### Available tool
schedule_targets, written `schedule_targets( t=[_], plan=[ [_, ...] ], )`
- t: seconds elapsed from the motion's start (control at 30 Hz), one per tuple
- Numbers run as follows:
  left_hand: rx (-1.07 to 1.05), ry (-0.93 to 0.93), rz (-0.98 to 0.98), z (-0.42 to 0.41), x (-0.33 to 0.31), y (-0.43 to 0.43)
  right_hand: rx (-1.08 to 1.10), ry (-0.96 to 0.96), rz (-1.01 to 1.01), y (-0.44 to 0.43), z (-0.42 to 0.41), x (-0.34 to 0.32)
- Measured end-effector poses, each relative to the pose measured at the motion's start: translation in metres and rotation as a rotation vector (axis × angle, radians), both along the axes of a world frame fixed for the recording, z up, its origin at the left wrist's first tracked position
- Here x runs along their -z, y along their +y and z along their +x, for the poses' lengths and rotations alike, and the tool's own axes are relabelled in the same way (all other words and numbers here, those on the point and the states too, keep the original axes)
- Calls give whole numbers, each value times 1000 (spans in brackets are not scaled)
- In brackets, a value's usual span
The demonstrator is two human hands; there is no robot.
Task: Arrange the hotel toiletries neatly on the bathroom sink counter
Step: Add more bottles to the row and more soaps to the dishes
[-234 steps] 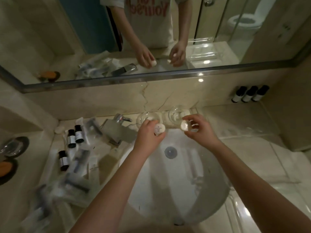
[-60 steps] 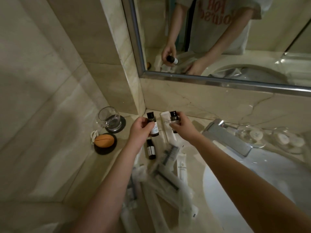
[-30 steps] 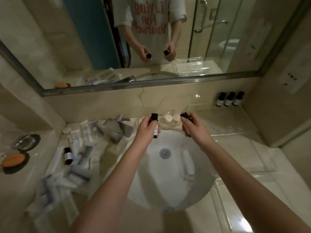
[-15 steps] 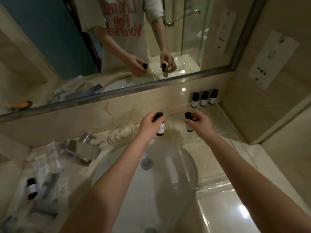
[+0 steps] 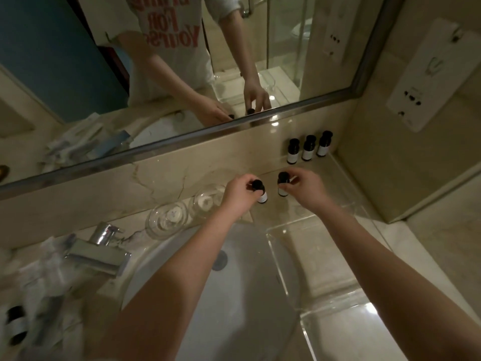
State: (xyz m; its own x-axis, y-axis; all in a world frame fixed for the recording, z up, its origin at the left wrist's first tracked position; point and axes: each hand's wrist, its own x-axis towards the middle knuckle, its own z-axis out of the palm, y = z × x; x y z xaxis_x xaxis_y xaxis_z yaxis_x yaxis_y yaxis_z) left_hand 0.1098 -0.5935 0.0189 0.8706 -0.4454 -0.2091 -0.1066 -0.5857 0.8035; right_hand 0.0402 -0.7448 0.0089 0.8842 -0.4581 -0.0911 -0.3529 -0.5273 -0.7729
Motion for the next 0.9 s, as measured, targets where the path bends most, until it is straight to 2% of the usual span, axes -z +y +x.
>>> schedule_targets(
  t=[0.2, 0.37, 0.47, 0.67, 0.9],
  plan=[
    [82, -56, 62, 5, 1, -2, -120, 33, -133, -8, 0, -13],
    [201, -195, 247, 12, -8, -3, -314, 77, -523, -16, 4, -33],
    [265, -271, 373, 15, -15, -7, -381, 146, -644, -15, 8, -39],
    [256, -273, 455, 18, -22, -12, -399, 183, -696, -15, 16, -34],
    [180, -229, 408, 44, -31, -15, -352, 176, -594, -35, 50, -47]
  ],
)
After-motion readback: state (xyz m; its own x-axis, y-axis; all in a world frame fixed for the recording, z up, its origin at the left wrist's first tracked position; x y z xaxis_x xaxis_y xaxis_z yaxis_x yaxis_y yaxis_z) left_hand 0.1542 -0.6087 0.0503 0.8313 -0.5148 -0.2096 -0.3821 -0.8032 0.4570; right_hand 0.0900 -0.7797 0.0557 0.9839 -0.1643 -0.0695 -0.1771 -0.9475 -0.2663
